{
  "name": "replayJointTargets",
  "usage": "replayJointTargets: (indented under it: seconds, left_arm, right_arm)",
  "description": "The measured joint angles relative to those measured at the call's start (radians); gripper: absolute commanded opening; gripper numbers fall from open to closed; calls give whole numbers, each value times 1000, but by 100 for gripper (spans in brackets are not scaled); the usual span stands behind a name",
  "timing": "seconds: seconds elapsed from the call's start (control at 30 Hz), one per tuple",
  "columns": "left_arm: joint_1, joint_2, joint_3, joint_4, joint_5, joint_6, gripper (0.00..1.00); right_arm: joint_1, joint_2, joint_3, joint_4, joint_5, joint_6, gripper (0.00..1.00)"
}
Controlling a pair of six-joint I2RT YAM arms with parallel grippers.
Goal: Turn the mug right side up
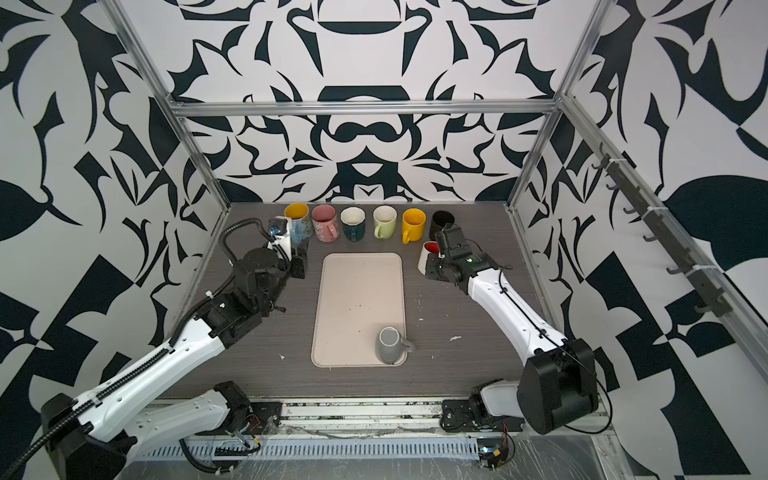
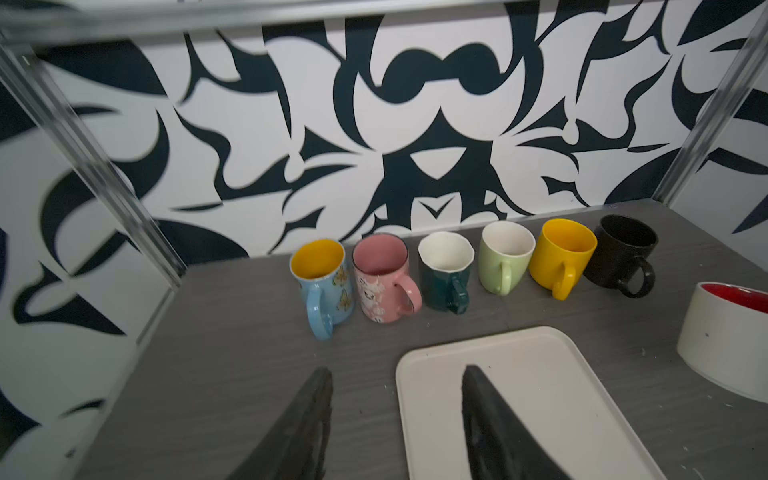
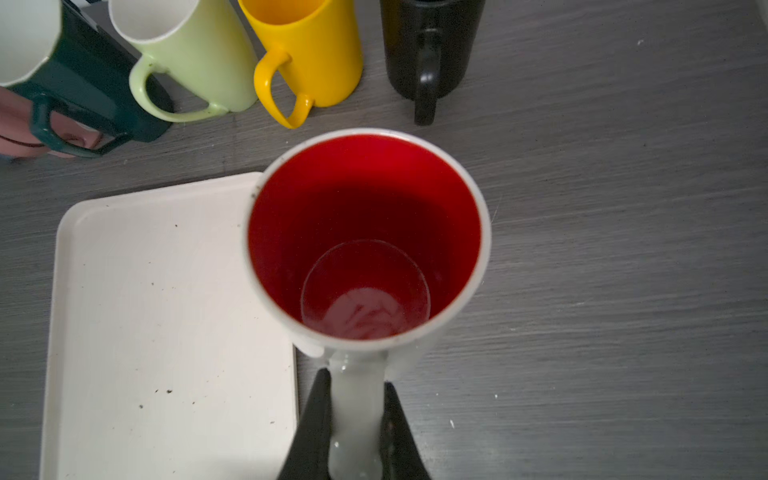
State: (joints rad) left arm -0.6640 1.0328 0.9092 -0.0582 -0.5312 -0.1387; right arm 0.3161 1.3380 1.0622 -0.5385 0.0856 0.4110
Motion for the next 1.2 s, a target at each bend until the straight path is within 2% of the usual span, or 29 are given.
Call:
replayJointTargets:
  seconds: [0.2,0.4,0.7,1.2]
  left_arm:
    - [95,22,10,-75,194,-139,54]
    - [133,36,10,-89,306,-212,55]
    - [143,45,10,-89,357,-248,55]
    - [149,45,10,-89,360,-259,56]
  right_arm:
    - [9,10,-53,93,36,-56,0]
    - [9,31,-104,180,43,-113,0]
    - [9,105,-138,271,51,-188,0]
    - [9,190,-152,351,64,-235,0]
